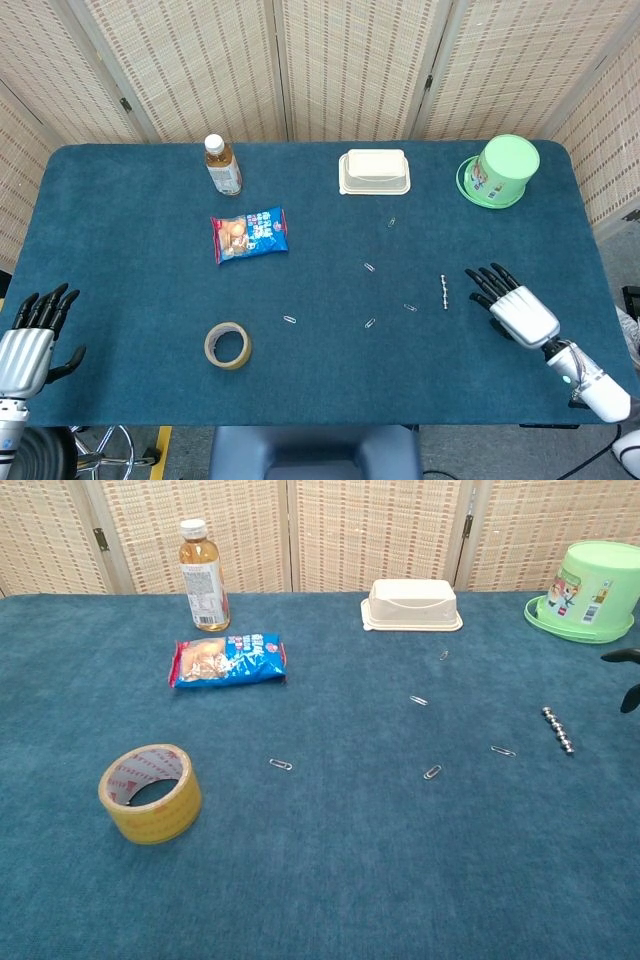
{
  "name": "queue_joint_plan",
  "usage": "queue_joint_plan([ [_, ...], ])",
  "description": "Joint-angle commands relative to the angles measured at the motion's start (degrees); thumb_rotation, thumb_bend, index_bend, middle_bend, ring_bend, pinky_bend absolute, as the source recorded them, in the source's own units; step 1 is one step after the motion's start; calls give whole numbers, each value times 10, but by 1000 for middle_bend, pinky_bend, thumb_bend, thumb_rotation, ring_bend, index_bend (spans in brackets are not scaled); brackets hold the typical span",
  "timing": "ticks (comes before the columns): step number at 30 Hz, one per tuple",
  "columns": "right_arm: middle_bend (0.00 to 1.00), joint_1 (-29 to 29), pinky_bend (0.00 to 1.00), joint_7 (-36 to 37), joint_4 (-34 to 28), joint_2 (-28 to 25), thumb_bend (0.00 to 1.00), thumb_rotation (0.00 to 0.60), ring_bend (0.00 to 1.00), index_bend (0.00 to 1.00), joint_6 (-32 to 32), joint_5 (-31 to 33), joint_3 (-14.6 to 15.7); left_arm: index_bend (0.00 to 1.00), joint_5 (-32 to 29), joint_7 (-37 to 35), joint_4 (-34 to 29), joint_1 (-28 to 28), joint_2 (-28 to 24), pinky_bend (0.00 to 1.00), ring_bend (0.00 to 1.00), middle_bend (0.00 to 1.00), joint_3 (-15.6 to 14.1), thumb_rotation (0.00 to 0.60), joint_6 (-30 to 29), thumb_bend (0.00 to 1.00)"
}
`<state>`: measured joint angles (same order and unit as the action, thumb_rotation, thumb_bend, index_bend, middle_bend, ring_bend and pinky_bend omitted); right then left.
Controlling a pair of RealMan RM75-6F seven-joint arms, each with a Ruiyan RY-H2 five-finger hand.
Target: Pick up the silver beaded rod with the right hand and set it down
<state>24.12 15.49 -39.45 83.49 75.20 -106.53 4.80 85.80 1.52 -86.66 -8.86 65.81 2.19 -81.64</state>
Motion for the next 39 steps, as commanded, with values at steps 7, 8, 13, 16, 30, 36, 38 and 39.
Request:
queue_joint_plan([
  [7, 0, 40, 0, 75, 160, 112, 411, 600, 0, 295, 38, -19, 24, 0, -3, 1, 1, -1, 0, 74, 114, 61, 1, 600, 2, 393],
  [8, 0, 43, 0, 81, 171, 119, 411, 600, 0, 305, 40, -17, 24, 0, -3, 0, 0, -1, 0, 74, 114, 61, 1, 600, 1, 393],
  [13, 0, 53, 0, 107, 221, 150, 411, 600, 0, 339, 26, -13, 33, 0, -5, -3, 2, 0, -1, 74, 114, 61, 2, 600, 2, 392],
  [16, 0, 58, 0, 115, 243, 161, 411, 600, 0, 344, 20, -10, 37, 0, -8, -6, 2, -1, -2, 75, 114, 61, 3, 600, 4, 392],
  [30, 0, 67, 0, 152, 293, 193, 411, 600, 0, 377, 0, 5, 54, 0, -13, -7, 5, -3, -2, 75, 113, 66, 5, 600, 8, 393],
  [36, 0, 66, 0, 152, 301, 196, 411, 600, 0, 377, -5, 12, 56, 0, -13, -8, 6, -3, -2, 75, 113, 66, 4, 600, 9, 393],
  [38, 0, 67, 0, 152, 301, 197, 411, 600, 0, 377, -7, 15, 57, 0, -14, -6, 6, -3, -2, 75, 113, 66, 4, 600, 10, 392],
  [39, 0, 67, 0, 153, 301, 198, 412, 600, 0, 377, -8, 15, 58, 0, -14, -5, 5, -3, -2, 75, 113, 66, 4, 600, 10, 392],
])
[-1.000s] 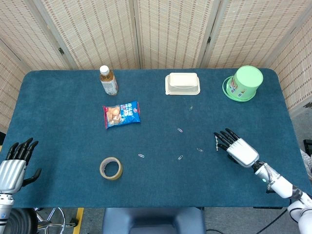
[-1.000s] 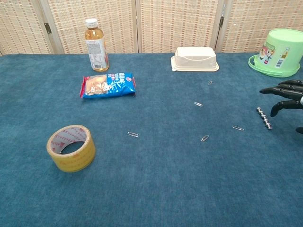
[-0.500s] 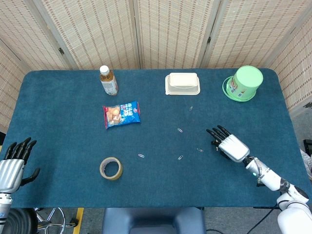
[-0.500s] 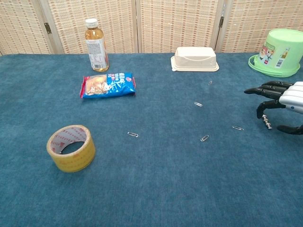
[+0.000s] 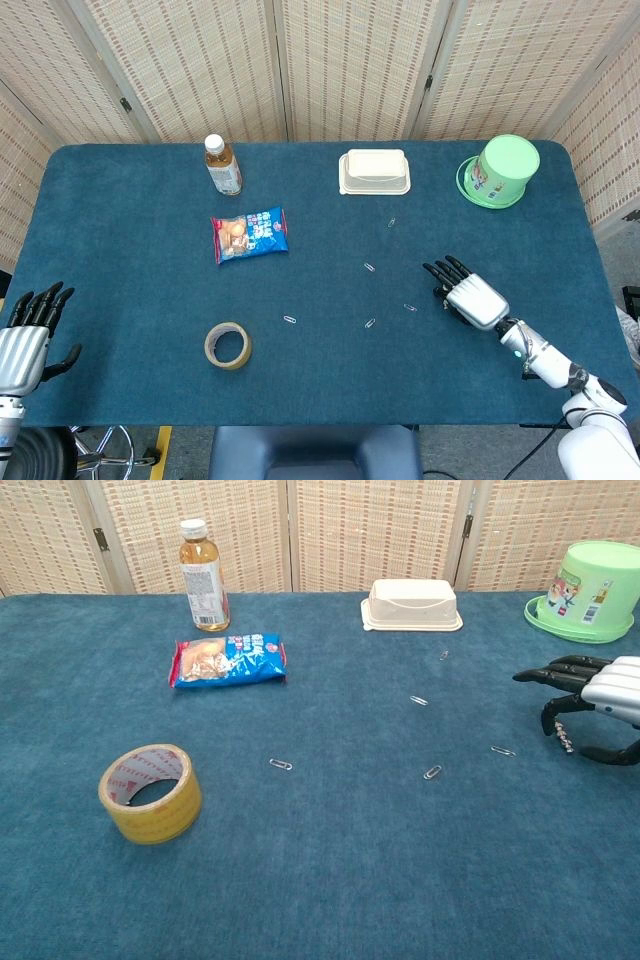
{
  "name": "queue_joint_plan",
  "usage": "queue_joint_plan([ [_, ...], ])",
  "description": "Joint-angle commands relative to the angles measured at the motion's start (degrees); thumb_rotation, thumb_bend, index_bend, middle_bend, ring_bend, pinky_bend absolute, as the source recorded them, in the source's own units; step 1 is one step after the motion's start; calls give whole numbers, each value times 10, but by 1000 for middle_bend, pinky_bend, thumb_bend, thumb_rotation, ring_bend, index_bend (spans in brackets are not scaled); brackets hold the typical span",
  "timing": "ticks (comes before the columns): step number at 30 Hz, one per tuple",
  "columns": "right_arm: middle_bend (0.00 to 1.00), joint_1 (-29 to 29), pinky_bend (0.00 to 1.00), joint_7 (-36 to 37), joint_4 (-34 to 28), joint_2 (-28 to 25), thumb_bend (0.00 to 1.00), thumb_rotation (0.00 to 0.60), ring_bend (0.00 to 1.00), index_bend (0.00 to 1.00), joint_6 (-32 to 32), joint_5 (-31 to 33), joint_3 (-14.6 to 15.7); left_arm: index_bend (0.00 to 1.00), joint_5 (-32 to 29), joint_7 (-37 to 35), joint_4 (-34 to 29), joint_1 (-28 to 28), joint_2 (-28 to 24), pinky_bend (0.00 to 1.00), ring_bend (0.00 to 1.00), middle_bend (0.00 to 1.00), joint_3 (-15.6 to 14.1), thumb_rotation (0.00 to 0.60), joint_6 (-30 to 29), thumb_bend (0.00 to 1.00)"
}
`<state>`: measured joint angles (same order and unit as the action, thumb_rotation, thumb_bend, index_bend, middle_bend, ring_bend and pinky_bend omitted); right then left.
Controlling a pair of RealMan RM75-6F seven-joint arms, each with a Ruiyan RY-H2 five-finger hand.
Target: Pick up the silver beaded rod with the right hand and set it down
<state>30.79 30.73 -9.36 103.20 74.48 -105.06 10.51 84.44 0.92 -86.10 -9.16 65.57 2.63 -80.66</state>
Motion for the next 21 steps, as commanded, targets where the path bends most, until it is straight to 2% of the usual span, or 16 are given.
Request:
queue_joint_plan([
  [1, 0, 0, 0, 0, 1, 2, 411, 600, 0, 378, -1, 1, 1, 0, 0, 1, 0, 0, 0, 75, 113, 66, 0, 600, -1, 393],
  [11, 0, 0, 0, 3, 7, 12, 411, 600, 0, 442, -2, 9, 6, 0, -2, 3, 0, 0, 1, 75, 113, 66, 0, 600, 0, 393],
  [21, 0, 0, 0, 4, 9, 18, 411, 600, 0, 556, -9, 15, 8, 0, -7, 9, 2, 0, 3, 78, 113, 66, 3, 600, 0, 393],
])
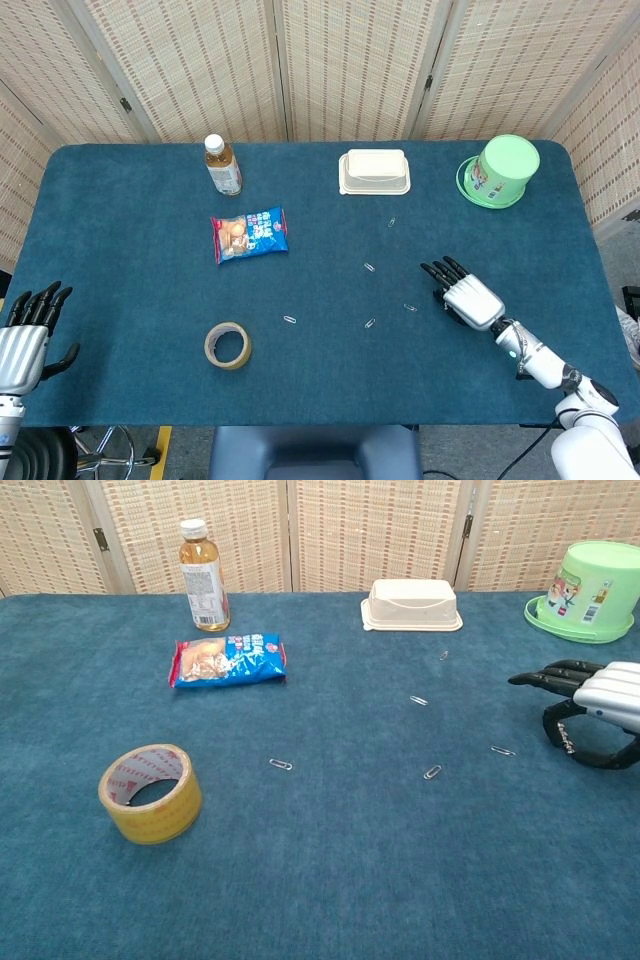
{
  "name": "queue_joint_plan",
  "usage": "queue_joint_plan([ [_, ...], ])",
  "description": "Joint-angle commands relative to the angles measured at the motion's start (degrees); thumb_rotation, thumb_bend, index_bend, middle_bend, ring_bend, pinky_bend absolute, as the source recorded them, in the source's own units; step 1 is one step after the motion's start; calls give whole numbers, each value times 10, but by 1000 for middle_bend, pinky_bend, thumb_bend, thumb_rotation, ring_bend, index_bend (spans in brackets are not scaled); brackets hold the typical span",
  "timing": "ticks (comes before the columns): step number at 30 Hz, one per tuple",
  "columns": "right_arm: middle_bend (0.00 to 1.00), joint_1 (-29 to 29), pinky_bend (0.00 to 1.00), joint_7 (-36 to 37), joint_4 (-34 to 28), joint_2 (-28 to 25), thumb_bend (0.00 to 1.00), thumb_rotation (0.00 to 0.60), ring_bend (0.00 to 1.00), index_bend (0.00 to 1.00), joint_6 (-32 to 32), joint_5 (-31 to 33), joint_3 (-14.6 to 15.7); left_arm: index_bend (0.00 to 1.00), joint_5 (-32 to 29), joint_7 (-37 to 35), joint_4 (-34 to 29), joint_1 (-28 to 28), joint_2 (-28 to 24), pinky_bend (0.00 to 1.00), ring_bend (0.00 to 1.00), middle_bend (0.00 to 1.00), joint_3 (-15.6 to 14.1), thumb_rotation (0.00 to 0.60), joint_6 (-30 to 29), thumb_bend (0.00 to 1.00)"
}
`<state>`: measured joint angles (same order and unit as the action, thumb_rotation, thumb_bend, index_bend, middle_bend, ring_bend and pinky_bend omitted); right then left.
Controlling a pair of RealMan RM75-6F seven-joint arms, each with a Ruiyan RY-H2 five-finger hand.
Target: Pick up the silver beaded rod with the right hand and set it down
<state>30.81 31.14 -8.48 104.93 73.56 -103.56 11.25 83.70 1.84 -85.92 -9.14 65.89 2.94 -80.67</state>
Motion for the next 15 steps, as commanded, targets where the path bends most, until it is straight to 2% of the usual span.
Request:
queue_joint_plan([
  [1, 0, 0, 0, 0, 0, 1, 411, 600, 0, 562, 0, 1, 0, 0, 0, 0, 0, 0, 0, 78, 113, 66, 0, 600, 0, 393],
  [9, 0, 0, 0, 4, 1, 1, 412, 600, 0, 597, -6, 5, 2, 0, 0, 1, 0, 0, 0, 79, 113, 66, -1, 600, 1, 393],
  [15, 0, 0, 0, -1, 2, 2, 411, 600, 0, 671, -9, 6, 4, 0, 3, -1, 1, 0, 0, 81, 113, 66, -2, 600, 0, 393],
])
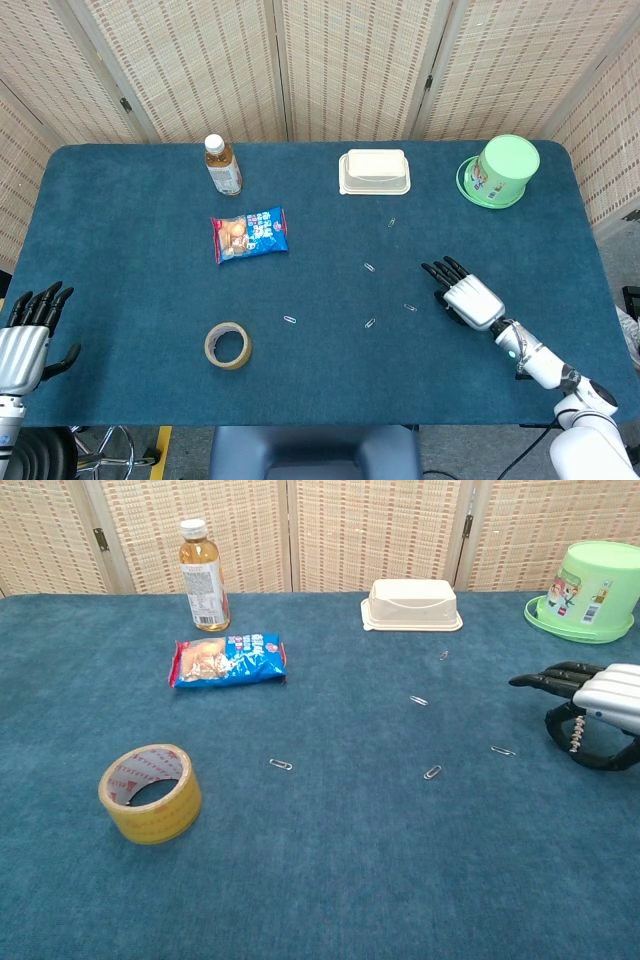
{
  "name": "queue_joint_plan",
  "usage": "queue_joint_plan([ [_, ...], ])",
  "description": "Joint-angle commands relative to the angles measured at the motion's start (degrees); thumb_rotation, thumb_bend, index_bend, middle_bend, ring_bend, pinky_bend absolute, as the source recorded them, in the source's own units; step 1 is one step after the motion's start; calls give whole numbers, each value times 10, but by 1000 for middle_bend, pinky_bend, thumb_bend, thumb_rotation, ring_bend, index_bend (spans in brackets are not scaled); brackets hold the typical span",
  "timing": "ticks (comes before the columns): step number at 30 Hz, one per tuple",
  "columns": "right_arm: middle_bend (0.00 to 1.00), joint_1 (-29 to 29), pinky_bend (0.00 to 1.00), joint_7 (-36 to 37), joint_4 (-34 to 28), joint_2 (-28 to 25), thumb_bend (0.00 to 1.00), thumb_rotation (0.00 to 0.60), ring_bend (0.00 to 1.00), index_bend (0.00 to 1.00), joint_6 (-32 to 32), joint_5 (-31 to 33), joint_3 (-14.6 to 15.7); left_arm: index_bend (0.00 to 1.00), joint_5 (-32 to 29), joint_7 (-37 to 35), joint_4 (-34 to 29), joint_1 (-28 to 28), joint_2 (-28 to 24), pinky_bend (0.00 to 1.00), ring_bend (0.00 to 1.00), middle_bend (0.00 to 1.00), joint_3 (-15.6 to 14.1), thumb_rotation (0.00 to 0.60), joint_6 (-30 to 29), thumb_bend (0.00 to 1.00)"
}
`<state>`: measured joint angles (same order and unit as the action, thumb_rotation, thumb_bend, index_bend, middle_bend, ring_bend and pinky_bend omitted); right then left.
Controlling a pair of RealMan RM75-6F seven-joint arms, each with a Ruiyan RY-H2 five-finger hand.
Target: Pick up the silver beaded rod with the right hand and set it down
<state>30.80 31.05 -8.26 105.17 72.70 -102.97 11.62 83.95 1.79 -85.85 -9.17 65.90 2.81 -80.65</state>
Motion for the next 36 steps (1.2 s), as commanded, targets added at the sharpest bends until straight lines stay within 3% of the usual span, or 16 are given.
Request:
queue_joint_plan([
  [1, 0, 0, 0, 0, 0, 0, 411, 600, 0, 682, -1, 1, 1, 0, 1, -1, 0, 0, 0, 82, 113, 66, 0, 600, 0, 393],
  [36, 0, 6, 0, -11, -17, -19, 411, 600, 0, 837, 56, 20, -15, 0, 13, -10, 4, 0, 1, 86, 112, 66, -4, 600, -6, 393],
])
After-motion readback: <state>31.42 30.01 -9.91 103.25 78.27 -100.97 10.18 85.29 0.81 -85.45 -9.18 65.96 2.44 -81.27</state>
